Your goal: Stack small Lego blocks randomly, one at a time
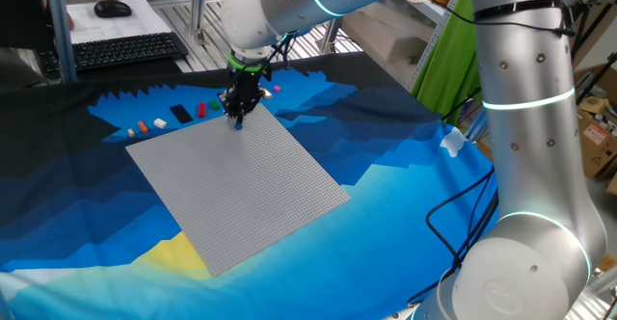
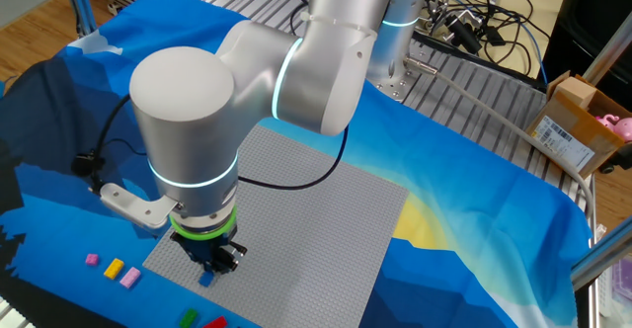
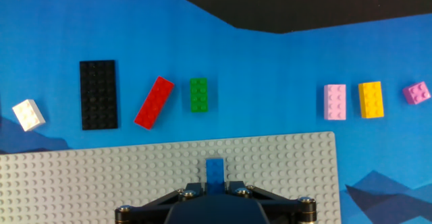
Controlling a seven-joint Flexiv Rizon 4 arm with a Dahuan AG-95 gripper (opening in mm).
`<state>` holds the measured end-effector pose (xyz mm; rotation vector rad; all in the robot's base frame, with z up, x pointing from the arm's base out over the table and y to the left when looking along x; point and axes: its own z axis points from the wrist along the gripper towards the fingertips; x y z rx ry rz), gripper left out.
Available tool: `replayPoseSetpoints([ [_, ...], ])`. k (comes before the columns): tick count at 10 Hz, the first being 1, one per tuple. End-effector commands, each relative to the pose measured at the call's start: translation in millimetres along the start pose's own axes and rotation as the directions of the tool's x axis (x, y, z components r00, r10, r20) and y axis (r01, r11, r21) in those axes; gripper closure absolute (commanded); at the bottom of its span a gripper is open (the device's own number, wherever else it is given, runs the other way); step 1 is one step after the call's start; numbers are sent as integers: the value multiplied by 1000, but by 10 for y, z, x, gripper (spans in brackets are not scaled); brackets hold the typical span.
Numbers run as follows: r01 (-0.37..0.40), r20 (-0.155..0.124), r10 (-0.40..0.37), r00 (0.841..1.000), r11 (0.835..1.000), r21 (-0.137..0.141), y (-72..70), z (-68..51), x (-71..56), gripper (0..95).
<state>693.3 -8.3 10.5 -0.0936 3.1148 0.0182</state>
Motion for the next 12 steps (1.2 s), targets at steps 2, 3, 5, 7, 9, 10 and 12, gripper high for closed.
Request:
replayPoseSetpoints([
  [2, 0, 0, 0, 1000, 1000, 1, -7, 7, 6, 950],
  [3, 2, 0, -2, 1000, 1000, 0, -18, 13, 3, 950],
  [5, -1, 0, 1, 1000, 1000, -1, -26, 17, 2, 950],
  [7, -4, 0, 4, 1000, 1000, 0, -23, 15, 3, 950],
  [9, -8, 0, 8, 1000, 1000, 2, 11, 1, 11, 950],
  [10, -7, 1, 7, 1000, 1000, 2, 11, 17, 10, 950],
  [12, -6, 2, 6, 1000, 1000, 3, 13, 23, 0, 950],
])
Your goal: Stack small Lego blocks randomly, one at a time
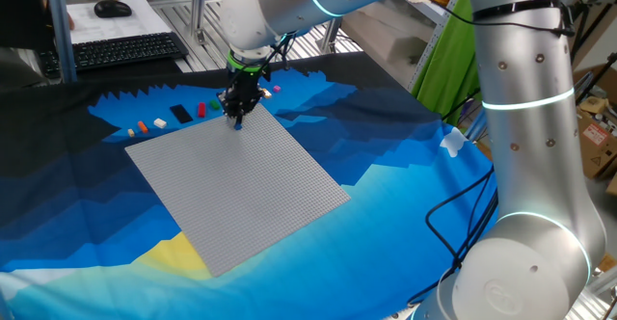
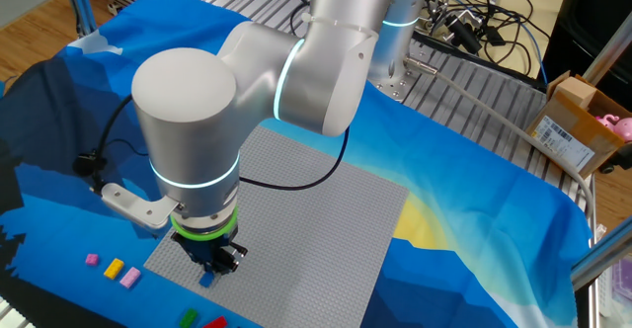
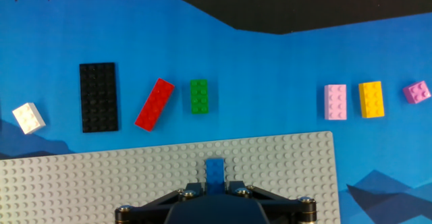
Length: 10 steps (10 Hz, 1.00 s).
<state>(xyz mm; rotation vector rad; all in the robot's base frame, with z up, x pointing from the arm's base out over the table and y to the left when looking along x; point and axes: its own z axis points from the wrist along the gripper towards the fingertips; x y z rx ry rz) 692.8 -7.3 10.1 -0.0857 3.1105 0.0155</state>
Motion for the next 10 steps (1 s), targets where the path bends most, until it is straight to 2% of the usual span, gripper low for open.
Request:
replayPoseSetpoints([
  [1, -1, -2, 1, 1000, 1000, 1, 4, 25, -8, 950],
  [4, -5, -6, 5, 1000, 1000, 0, 4, 33, -10, 950],
  [6, -2, -5, 2, 1000, 1000, -2, 2, 86, -11, 950],
  [10, -4, -8, 4, 1000, 1000, -4, 16, 77, 0, 950],
])
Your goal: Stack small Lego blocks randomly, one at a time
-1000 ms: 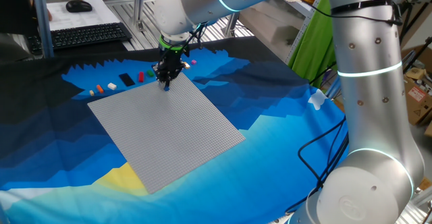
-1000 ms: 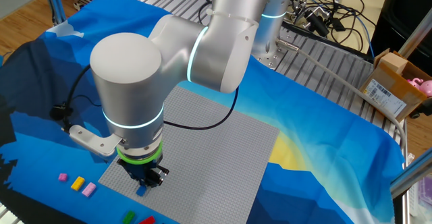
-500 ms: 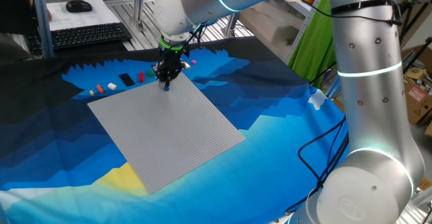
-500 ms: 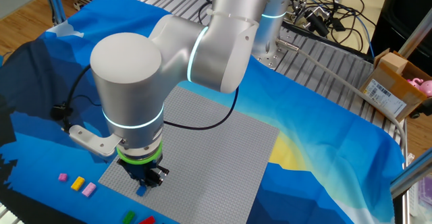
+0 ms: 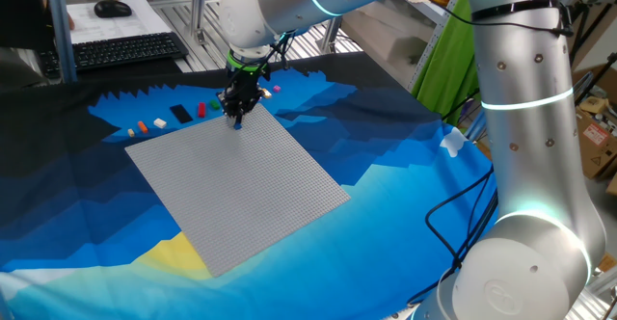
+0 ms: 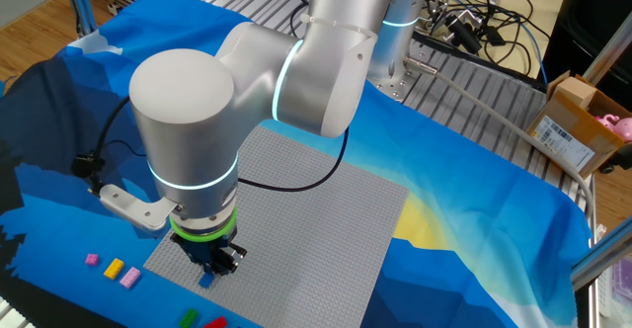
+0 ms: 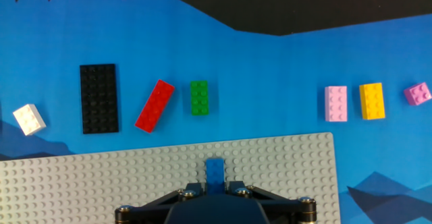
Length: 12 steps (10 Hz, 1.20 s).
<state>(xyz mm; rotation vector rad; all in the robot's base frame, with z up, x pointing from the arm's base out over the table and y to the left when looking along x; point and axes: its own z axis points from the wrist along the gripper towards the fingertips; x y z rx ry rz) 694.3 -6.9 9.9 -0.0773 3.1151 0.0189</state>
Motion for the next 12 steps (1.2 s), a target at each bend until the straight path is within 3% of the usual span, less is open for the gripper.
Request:
replayPoseSetpoints([
  [1, 2, -4, -2, 1000, 1000, -1, 20, 72, 31, 950],
  [12, 19, -10, -19, 1000, 1000, 4, 37, 103, 53, 950],
])
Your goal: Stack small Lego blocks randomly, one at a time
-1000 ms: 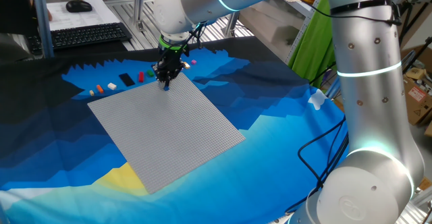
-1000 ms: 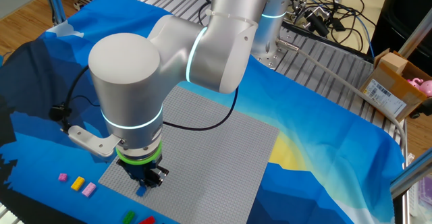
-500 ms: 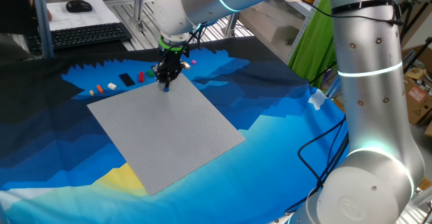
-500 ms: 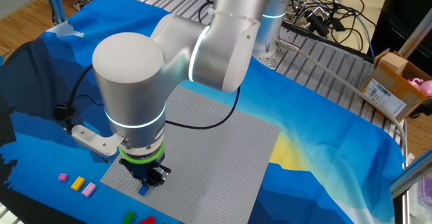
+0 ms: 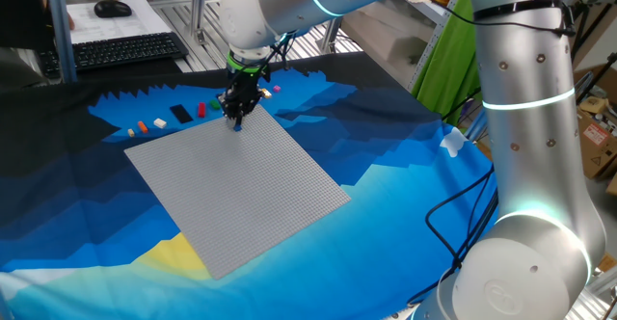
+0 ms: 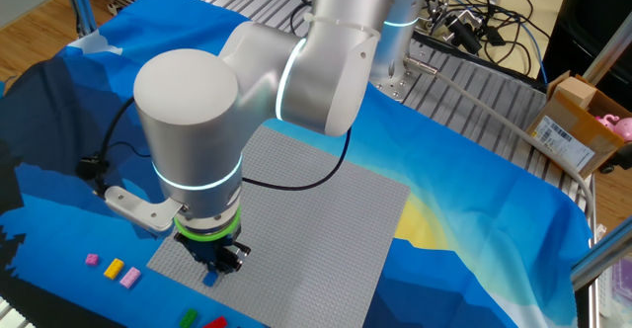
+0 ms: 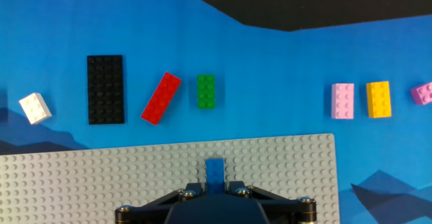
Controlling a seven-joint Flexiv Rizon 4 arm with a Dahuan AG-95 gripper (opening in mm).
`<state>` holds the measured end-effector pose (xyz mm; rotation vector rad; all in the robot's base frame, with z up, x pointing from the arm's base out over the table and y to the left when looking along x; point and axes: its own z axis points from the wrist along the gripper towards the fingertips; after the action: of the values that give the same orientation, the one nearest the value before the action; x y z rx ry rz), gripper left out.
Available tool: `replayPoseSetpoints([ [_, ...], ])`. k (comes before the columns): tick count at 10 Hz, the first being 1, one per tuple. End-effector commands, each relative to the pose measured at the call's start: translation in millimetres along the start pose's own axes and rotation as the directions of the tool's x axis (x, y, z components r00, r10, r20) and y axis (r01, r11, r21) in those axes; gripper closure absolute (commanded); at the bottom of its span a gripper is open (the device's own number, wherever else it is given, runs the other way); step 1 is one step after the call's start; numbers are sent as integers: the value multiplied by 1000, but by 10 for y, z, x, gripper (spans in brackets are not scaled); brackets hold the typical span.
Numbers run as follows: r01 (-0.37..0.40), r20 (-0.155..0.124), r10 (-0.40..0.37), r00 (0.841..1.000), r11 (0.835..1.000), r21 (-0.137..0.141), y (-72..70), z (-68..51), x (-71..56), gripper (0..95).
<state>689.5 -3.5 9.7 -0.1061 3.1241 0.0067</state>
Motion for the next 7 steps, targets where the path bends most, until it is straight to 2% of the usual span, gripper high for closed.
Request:
replayPoseSetpoints([
  [1, 0, -6, 0, 1000, 1000, -6, -1, 104, 14, 950],
  [7, -1, -9, 1, 1000, 1000, -6, 32, 96, 31, 950],
])
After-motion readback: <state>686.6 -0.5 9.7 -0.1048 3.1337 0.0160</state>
